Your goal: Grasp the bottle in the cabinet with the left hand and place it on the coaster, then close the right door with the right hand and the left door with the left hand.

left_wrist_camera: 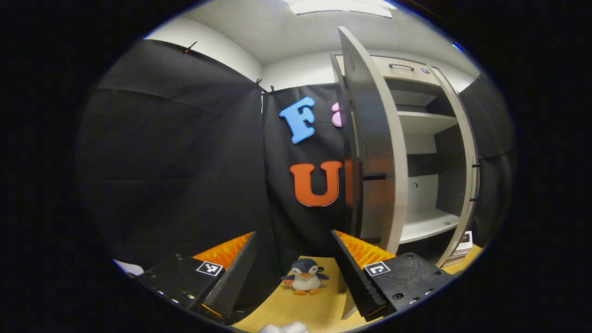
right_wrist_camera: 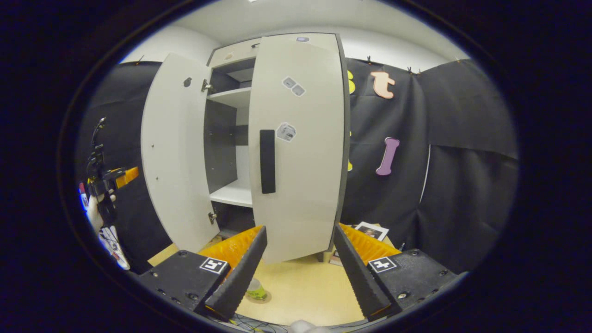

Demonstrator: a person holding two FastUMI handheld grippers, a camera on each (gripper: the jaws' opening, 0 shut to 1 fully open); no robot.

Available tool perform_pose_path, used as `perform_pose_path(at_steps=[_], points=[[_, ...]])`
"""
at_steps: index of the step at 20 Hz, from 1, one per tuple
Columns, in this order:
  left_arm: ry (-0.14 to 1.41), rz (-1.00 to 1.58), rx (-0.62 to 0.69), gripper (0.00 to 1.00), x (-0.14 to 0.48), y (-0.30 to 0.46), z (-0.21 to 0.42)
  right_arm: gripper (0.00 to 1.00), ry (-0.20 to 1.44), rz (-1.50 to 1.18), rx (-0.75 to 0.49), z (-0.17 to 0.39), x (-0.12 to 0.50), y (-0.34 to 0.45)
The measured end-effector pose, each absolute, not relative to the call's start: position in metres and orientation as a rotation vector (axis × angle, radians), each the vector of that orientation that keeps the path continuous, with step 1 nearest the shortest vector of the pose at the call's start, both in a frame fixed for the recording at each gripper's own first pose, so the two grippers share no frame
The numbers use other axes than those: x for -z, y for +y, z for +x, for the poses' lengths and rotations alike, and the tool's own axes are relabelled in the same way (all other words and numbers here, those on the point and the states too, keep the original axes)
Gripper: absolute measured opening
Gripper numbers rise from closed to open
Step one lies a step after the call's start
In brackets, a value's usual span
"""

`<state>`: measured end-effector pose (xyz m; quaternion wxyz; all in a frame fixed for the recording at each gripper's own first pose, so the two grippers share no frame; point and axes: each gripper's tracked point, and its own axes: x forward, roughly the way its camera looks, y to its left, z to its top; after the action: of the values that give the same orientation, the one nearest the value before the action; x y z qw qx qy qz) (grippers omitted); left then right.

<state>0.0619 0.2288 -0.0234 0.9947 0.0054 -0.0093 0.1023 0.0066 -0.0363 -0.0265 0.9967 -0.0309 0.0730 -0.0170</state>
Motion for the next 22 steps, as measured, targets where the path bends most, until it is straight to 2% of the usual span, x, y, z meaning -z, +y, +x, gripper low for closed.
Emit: perform_pose_path(at_steps=[7,9,10,11,16,22], points=[[-0.024,-0.021,-0.154,0.95,0.018,0.22,0.099,0.96,0.159,-0.073,0.068,-0.01,0.028,-0.044],[-0.018,-0.006,-0.166,0.94,0.019,0.219,0.1,0.94,0.161,-0.072,0.061,-0.01,0.028,-0.043],[-0.02,0.007,-0.169,0.89,0.02,0.22,0.101,0.94,0.161,-0.072,0.057,-0.011,0.028,-0.043],[-0.019,0.008,-0.171,0.92,0.019,0.219,0.101,0.96,0.16,-0.072,0.052,-0.011,0.028,-0.043],[-0.022,0.03,-0.18,0.9,0.018,0.205,0.098,0.94,0.155,-0.063,0.029,-0.012,0.028,-0.043],[-0.021,0.01,-0.089,0.9,0.016,0.154,0.097,0.96,0.165,-0.043,0.031,-0.014,0.032,-0.049]])
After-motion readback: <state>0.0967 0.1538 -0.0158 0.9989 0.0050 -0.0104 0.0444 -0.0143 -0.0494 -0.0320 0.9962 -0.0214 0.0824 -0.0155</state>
